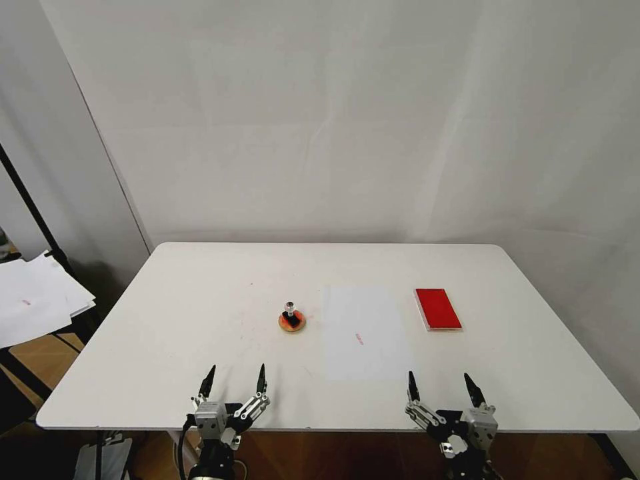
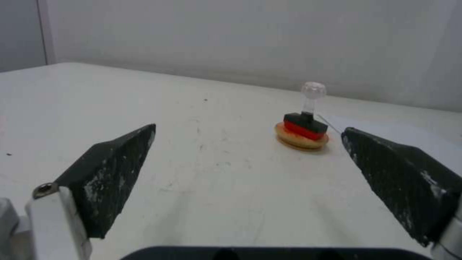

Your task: Pick up the stamp from the ink pad and place it onto another ink pad.

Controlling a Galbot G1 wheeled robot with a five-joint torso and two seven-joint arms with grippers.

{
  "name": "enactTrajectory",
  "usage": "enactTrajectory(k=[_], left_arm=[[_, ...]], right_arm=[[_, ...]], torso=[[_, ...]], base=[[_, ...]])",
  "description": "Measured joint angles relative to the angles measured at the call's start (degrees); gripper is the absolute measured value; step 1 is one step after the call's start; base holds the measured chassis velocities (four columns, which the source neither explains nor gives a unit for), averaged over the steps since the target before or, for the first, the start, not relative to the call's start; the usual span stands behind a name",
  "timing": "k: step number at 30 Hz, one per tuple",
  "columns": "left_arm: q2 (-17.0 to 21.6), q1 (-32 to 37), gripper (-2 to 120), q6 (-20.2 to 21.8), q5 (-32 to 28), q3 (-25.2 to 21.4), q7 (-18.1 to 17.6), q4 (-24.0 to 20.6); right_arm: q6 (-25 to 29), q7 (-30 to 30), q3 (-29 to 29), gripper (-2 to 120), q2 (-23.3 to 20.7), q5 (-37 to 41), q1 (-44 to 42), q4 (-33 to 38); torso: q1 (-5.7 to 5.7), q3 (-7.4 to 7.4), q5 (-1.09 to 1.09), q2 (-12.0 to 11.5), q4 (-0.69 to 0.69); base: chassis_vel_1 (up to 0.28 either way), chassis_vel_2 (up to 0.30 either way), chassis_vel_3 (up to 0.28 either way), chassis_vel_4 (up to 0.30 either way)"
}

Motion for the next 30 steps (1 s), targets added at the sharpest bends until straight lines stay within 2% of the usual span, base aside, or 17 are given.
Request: enactTrajectory(k=[30], left_arm=[[0.0,0.0,102,0.0,0.0,0.0,0.0,0.0]], right_arm=[[-0.6,0.0,0.0,100,-0.4,0.5,0.3,0.0]], torso=[[0.00,0.00,0.00,0.0,0.00]], base=[[0.000,0.000,0.000,0.000]])
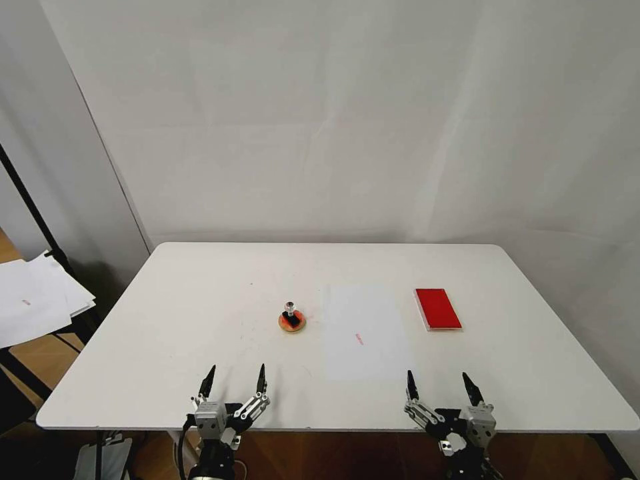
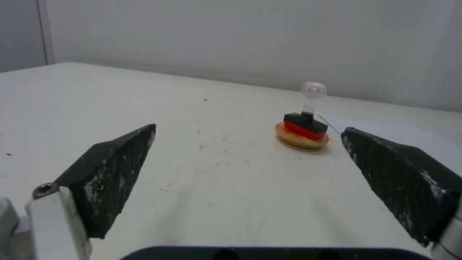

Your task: Pick up the stamp from the ink pad and place it onto another ink pad.

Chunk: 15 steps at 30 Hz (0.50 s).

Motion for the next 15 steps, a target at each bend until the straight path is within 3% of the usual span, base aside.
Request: enactTrajectory(k=[15], left_arm=[[0.0,0.0,102,0.0,0.0,0.0,0.0,0.0]], right_arm=[[0.0,0.0,0.0,100,0.0,0.0,0.0,0.0]], torso=[[0.00,0.00,0.00,0.0,0.00]], base=[[0.000,0.000,0.000,0.000]])
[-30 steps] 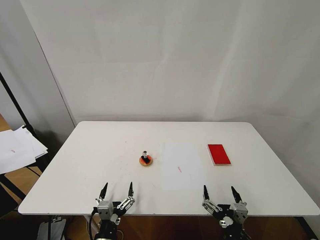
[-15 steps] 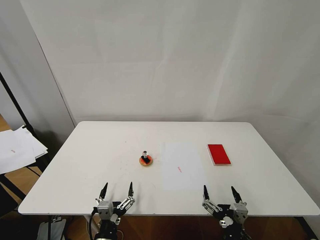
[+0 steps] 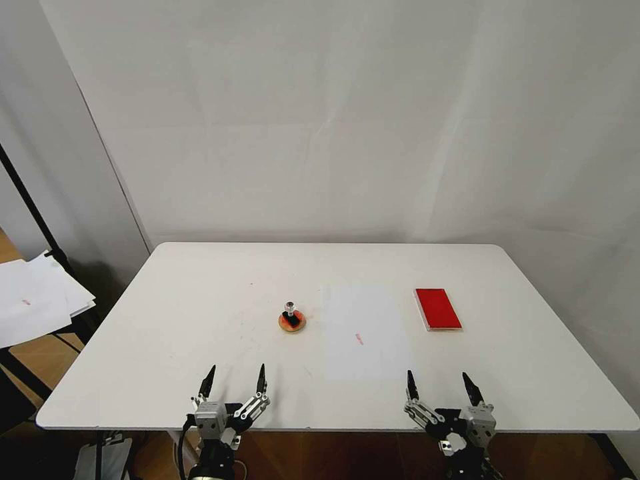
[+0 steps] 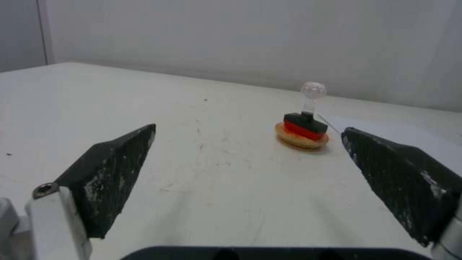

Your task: Pick up the stamp from the ink pad and place it onto another ink pad.

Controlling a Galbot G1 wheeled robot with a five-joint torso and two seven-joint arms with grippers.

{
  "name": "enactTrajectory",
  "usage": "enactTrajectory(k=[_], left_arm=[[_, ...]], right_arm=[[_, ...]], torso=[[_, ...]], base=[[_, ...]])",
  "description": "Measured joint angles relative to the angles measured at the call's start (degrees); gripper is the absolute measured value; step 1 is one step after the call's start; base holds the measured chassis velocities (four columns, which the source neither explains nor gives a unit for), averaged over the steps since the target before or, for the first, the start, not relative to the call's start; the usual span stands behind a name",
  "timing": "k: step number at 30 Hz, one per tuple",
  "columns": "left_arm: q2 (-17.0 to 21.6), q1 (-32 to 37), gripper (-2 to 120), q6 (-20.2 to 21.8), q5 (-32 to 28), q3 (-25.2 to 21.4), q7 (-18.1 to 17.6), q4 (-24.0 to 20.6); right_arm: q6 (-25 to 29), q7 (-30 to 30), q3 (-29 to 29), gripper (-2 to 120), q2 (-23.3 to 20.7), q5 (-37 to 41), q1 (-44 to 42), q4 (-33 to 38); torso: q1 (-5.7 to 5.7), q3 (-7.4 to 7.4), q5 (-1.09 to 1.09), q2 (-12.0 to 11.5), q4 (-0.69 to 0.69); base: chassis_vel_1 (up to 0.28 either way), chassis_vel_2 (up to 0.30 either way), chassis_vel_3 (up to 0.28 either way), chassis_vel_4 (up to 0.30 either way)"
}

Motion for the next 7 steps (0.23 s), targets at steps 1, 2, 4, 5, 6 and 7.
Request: enactTrajectory(k=[1,2,4,5,6,7], left_arm=[[0.0,0.0,102,0.0,0.0,0.0,0.0,0.0],[0.0,0.0,102,0.0,0.0,0.0,0.0,0.0],[0.0,0.0,102,0.0,0.0,0.0,0.0,0.0],[0.0,0.0,102,0.0,0.0,0.0,0.0,0.0],[0.0,0.0,102,0.0,0.0,0.0,0.0,0.0],[0.0,0.0,102,0.0,0.0,0.0,0.0,0.0]], right_arm=[[0.0,0.0,0.0,100,0.0,0.0,0.0,0.0],[0.0,0.0,0.0,100,0.0,0.0,0.0,0.0],[0.0,0.0,0.0,100,0.0,0.0,0.0,0.0],[0.0,0.0,0.0,100,0.0,0.0,0.0,0.0],[0.0,0.0,0.0,100,0.0,0.0,0.0,0.0],[0.0,0.0,0.0,100,0.0,0.0,0.0,0.0]], torso=[[0.00,0.00,0.00,0.0,0.00],[0.00,0.00,0.00,0.0,0.00],[0.00,0.00,0.00,0.0,0.00],[0.00,0.00,0.00,0.0,0.00],[0.00,0.00,0.00,0.0,0.00],[0.00,0.00,0.00,0.0,0.00]], base=[[0.000,0.000,0.000,0.000],[0.000,0.000,0.000,0.000],[0.000,0.000,0.000,0.000],[0.000,0.000,0.000,0.000],[0.000,0.000,0.000,0.000],[0.000,0.000,0.000,0.000]])
